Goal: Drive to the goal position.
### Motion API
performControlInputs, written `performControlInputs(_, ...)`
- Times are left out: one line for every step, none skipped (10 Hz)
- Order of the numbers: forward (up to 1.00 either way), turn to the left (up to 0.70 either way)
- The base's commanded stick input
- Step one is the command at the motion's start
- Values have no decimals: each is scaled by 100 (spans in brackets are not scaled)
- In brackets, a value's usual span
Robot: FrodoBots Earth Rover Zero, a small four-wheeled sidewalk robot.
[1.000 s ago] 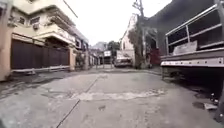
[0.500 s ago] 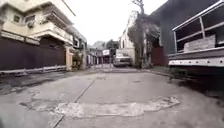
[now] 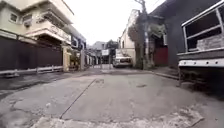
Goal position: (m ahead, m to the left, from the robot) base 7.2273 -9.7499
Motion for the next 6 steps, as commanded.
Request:
performControlInputs(70, -20)
performControlInputs(70, -2)
performControlInputs(70, 0)
performControlInputs(70, 0)
performControlInputs(70, 0)
performControlInputs(70, 0)
